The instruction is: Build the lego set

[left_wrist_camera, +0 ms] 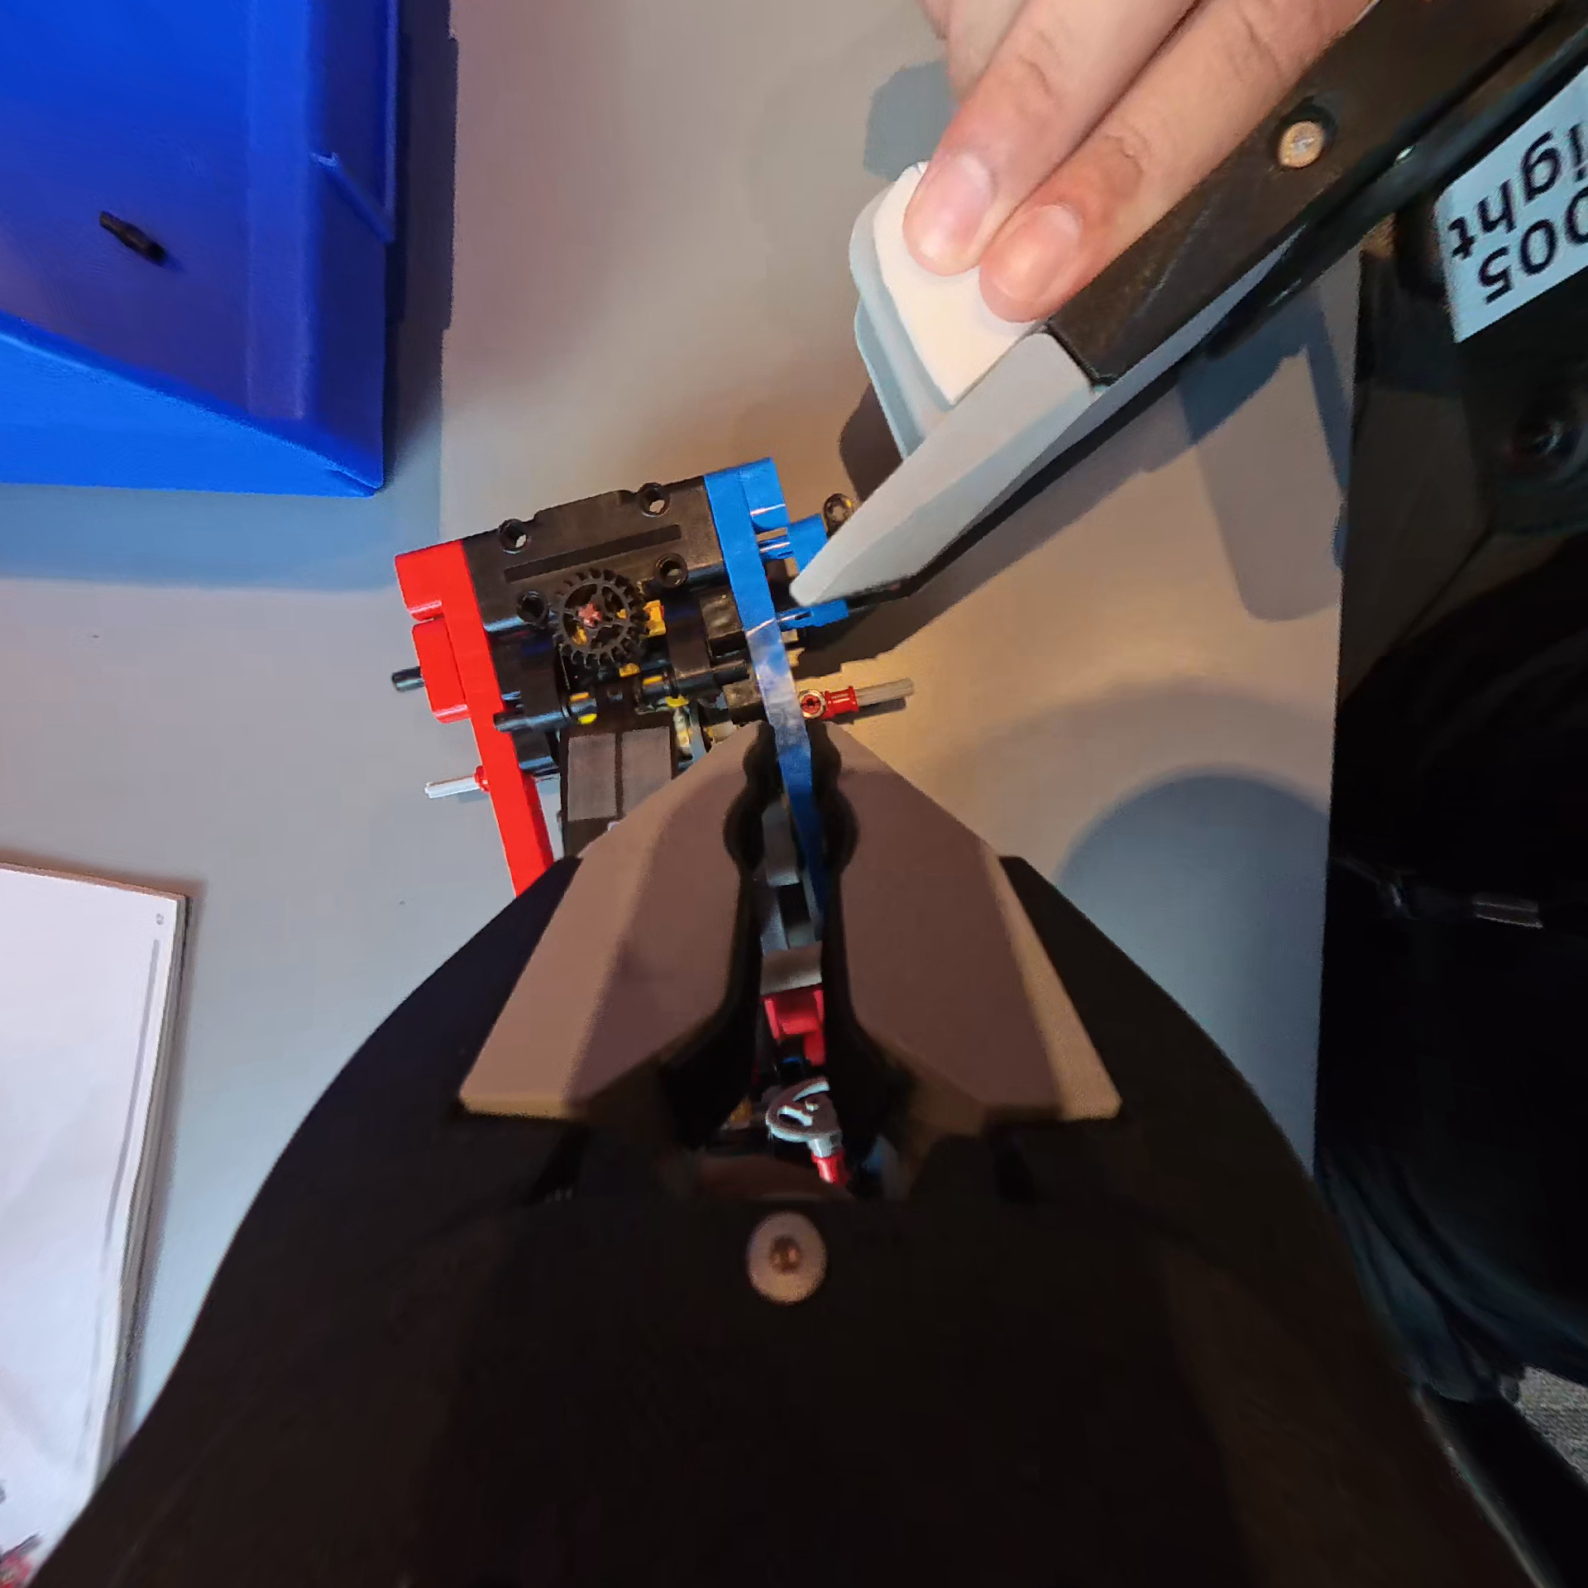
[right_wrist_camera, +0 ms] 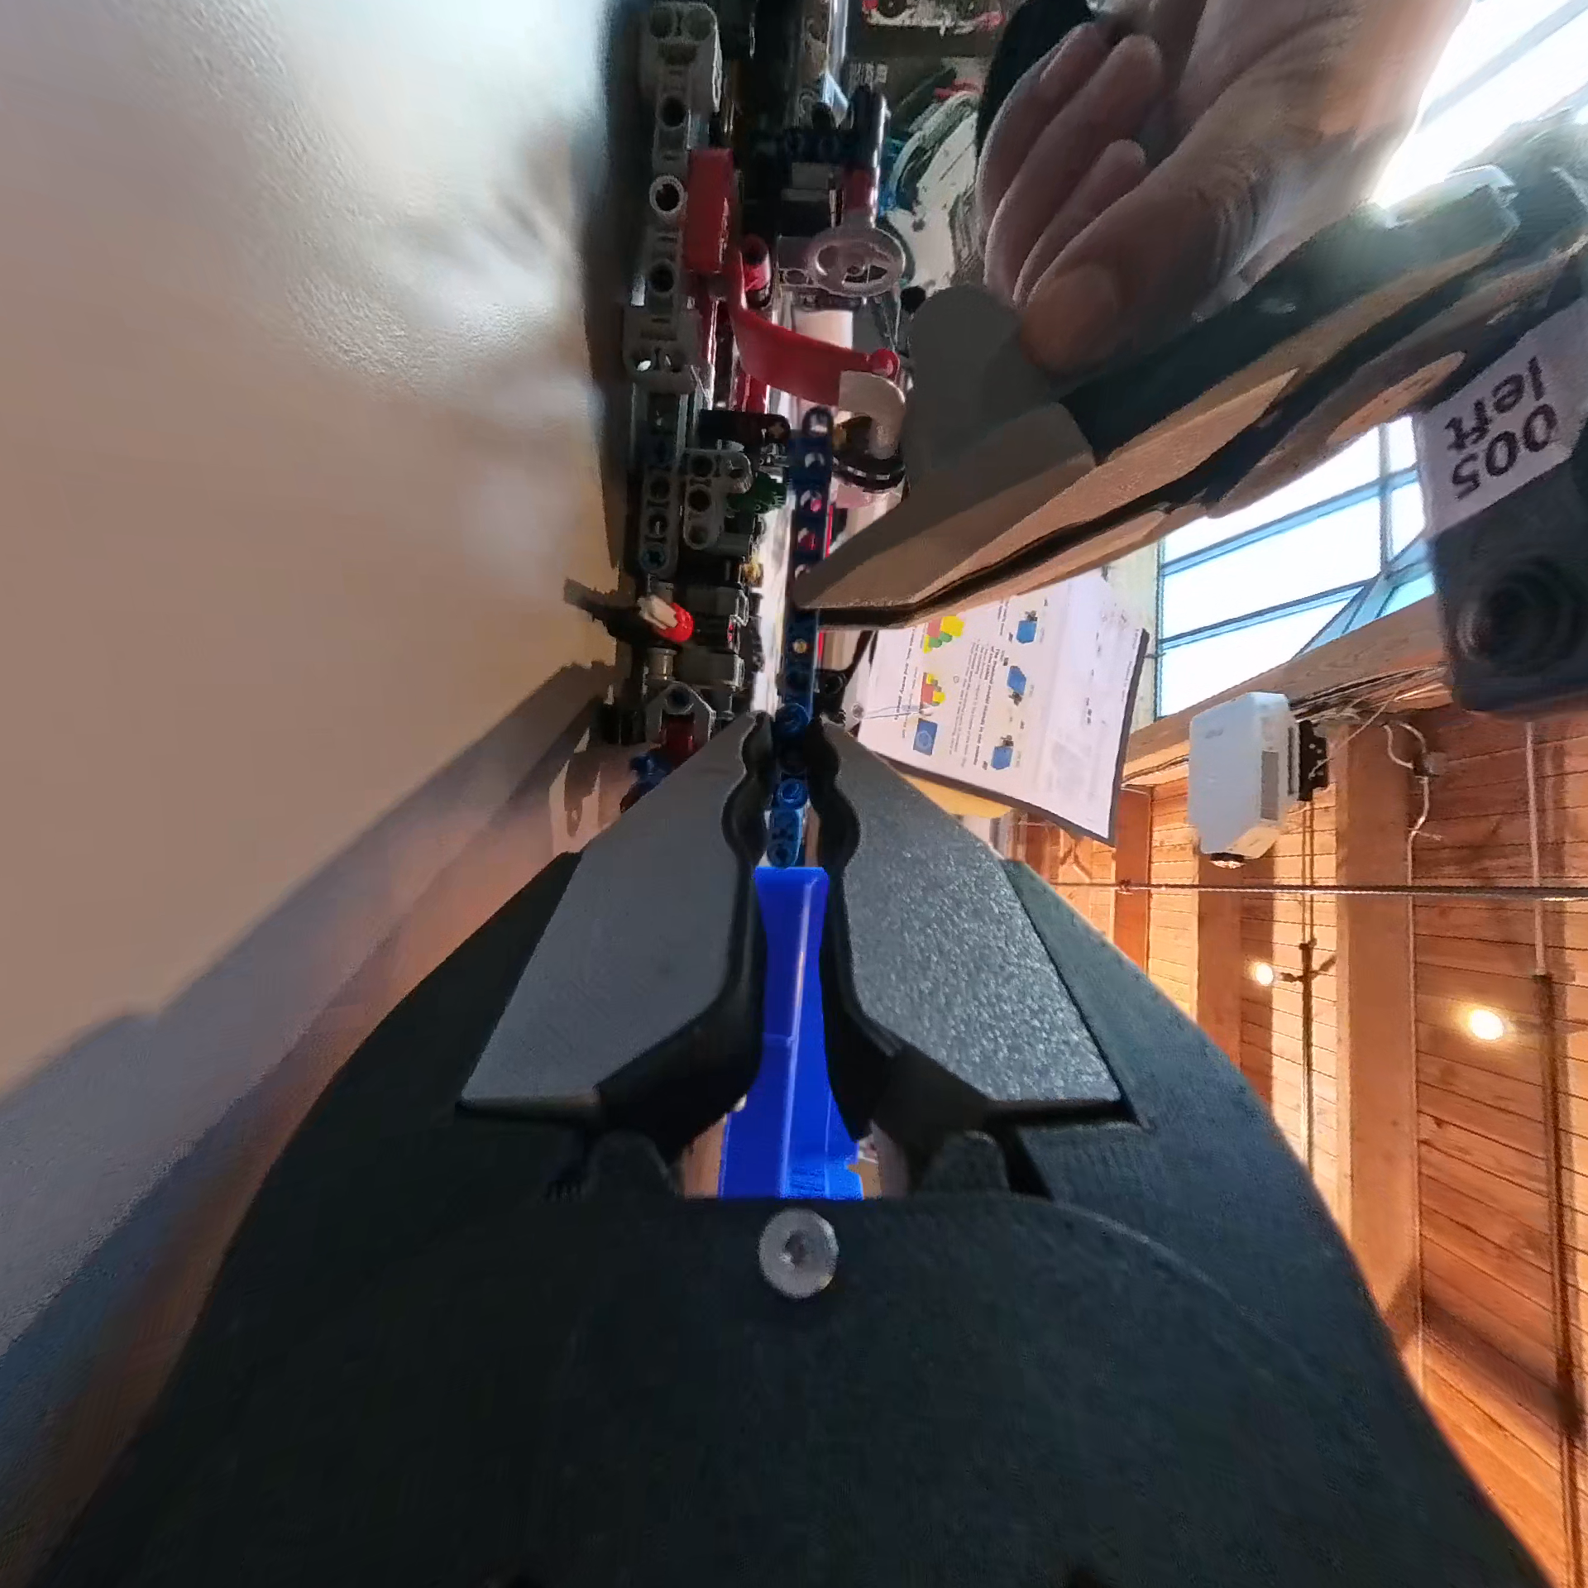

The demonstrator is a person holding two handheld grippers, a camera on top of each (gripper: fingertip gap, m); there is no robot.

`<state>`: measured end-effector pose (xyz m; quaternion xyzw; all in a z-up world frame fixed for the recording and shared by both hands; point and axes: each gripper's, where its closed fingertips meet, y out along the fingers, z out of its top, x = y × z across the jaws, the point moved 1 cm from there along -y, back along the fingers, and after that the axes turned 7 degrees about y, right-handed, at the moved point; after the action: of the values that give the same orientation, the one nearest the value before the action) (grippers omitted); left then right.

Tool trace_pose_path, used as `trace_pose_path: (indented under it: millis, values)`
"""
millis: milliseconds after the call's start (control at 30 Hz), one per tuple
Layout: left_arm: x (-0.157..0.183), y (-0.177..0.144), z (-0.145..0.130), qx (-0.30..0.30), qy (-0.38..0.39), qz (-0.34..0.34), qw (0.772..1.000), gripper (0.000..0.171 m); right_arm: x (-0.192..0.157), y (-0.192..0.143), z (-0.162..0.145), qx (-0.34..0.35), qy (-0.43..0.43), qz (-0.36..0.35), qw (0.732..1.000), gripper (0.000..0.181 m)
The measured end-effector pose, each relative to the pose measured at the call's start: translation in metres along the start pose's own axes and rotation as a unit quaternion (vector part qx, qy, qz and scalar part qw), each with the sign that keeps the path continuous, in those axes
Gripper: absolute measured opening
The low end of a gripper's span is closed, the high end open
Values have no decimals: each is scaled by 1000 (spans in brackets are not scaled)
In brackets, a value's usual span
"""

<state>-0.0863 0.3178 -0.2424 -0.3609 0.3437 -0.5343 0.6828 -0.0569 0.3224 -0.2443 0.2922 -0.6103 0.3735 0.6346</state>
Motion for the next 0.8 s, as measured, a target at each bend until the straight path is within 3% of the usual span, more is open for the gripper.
trace_pose_path:
  millis: [267, 500, 667, 767, 800]
  values:
    - [-4, 0, -4, -11, 7, -1, 1000, 4, 1, 7, 0, -8, 94, 40, 995, 5]
    - [-6, 1, -7, -29, 13, 11, 999, 4, -2, 13, -1, -33, -24, -3, 999, 3]
    - [-5, -2, -6, -11, -2, 4, 1000, 4, 0, 13, 1, -22, -10, -11, 1000, 3]
    - [-9, -2, -7, -7, -4, 33, 999, 6, 0, 16, -1, -30, -16, -18, 999, 3]
    - [-6, -1, -6, -5, -8, 31, 999, 14, 0, 16, -2, -32, -15, -19, 999, 3]
